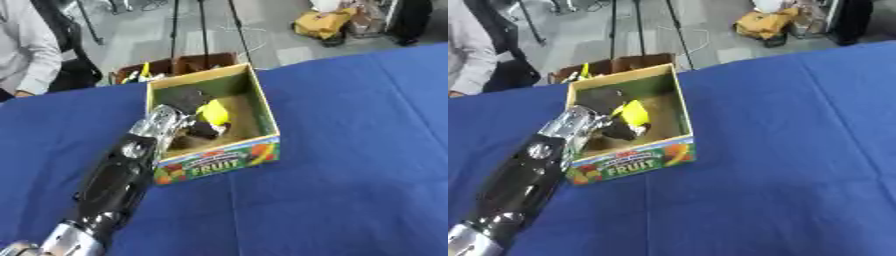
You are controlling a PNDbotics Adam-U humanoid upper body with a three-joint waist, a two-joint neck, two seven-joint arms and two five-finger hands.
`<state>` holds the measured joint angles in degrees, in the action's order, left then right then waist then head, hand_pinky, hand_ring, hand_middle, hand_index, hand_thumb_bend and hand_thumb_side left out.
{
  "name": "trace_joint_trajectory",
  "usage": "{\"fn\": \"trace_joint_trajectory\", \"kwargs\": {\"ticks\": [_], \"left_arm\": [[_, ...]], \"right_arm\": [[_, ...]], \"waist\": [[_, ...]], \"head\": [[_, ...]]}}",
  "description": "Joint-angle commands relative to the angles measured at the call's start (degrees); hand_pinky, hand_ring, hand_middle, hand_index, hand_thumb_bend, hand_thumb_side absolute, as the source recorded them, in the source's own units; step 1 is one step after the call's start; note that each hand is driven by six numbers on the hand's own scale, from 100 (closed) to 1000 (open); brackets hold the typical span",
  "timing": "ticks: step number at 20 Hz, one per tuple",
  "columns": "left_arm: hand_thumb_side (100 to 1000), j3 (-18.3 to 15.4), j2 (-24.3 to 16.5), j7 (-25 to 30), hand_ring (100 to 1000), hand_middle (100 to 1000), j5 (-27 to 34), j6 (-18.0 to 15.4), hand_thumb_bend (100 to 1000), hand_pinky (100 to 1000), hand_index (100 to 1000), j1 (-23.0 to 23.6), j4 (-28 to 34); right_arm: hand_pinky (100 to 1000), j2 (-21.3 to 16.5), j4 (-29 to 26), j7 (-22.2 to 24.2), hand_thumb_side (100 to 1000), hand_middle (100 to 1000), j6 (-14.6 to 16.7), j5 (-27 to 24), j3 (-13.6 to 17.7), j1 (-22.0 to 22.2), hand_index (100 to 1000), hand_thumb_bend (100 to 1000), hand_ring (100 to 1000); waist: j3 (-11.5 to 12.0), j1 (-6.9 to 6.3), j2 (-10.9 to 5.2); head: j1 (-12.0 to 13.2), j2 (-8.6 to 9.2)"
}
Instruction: Pick up objects on the table and place them in the box.
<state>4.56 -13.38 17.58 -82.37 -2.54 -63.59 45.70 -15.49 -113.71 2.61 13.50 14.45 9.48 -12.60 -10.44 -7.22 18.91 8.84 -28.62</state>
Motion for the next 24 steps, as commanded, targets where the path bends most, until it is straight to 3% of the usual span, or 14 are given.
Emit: {"fn": "trace_joint_trajectory", "kwargs": {"ticks": [1,4,7,9,11,12,13,15,16,17,20,22,24], "left_arm": [[1000,-0.91,-1.43,0.14,815,863,2.74,-0.19,873,684,1000,-0.41,3.33],[1000,-1.62,-2.52,-0.84,777,814,9.54,-1.19,1000,624,989,0.02,6.25],[1000,-2.12,-4.03,-1.10,760,791,16.75,-1.79,1000,595,968,0.10,8.06],[1000,-2.06,-5.10,-0.85,764,804,19.61,-1.95,953,598,984,0.12,8.84],[1000,-1.83,-5.87,-0.24,847,903,21.39,-2.52,928,710,1000,0.28,9.35],[916,-1.40,-6.24,0.94,940,986,20.95,-3.20,923,852,1000,0.36,9.17],[770,-1.21,-6.32,2.73,971,1000,20.20,-3.94,905,895,1000,0.47,8.70],[650,-1.88,-6.11,6.56,965,1000,18.85,-4.71,825,894,1000,0.47,7.74],[670,-2.28,-6.04,7.68,957,1000,18.25,-4.78,835,887,1000,0.46,7.51],[854,-2.76,-5.93,7.90,933,974,18.08,-4.76,883,855,1000,0.48,7.53],[1000,-4.62,-5.65,1.22,819,822,21.88,-2.67,845,699,970,0.89,10.08],[1000,-5.35,-5.74,-6.15,778,784,27.09,-0.79,732,633,936,1.56,14.37],[1000,-4.86,-6.39,-11.55,775,781,31.99,1.63,724,628,933,2.49,18.31]], "right_arm": [[830,-0.44,-0.89,0.01,773,679,0.00,-0.75,0.18,-0.18,821,100,946],[830,-0.42,-0.89,-0.07,771,679,-0.19,-1.00,0.27,-0.02,822,100,946],[830,-0.39,-0.89,-0.02,770,679,-0.39,-1.29,0.27,0.06,822,100,945],[830,-0.40,-0.89,0.01,770,679,-0.46,-1.48,0.26,0.10,822,100,945],[830,-0.40,-0.89,0.01,770,678,-0.56,-1.57,0.34,0.20,822,100,946],[830,-0.42,-0.89,0.02,770,678,-0.57,-1.60,0.33,0.18,822,100,946],[830,-0.41,-0.89,0.07,770,678,-0.56,-1.65,0.28,0.14,822,100,946],[831,-0.31,-0.89,0.25,771,678,-0.57,-1.72,0.18,0.06,822,100,947],[831,-0.28,-0.89,0.32,770,678,-0.58,-1.72,0.17,0.05,822,100,947],[831,-0.25,-0.89,0.34,770,678,-0.59,-1.71,0.19,0.05,822,100,947],[832,-0.18,-0.89,0.33,770,678,-0.65,-1.58,0.27,0.21,823,100,949],[833,-0.14,-0.89,0.31,770,678,-0.70,-1.45,0.37,0.37,823,100,949],[833,-0.14,-0.89,0.23,770,678,-0.75,-1.33,0.47,0.49,823,100,949]], "waist": [[0.35,0.87,-1.53],[0.73,1.04,-2.02],[0.95,1.12,-2.46],[1.03,1.18,-2.69],[1.11,1.20,-2.84],[1.10,1.18,-2.86],[1.05,1.17,-2.83],[0.92,1.13,-2.72],[0.86,1.10,-2.67],[0.85,1.10,-2.62],[1.06,1.13,-2.54],[1.40,1.16,-2.57],[1.64,1.15,-2.63]], "head": [[-0.41,-0.16],[-0.98,-0.54],[-1.53,-0.83],[-1.76,-0.95],[-2.05,-0.97],[-2.10,-0.91],[-2.10,-0.84],[-2.12,-0.71],[-2.06,-0.67],[-2.01,-0.65],[-2.21,-0.76],[-2.60,-0.94],[-2.92,-1.10]]}}
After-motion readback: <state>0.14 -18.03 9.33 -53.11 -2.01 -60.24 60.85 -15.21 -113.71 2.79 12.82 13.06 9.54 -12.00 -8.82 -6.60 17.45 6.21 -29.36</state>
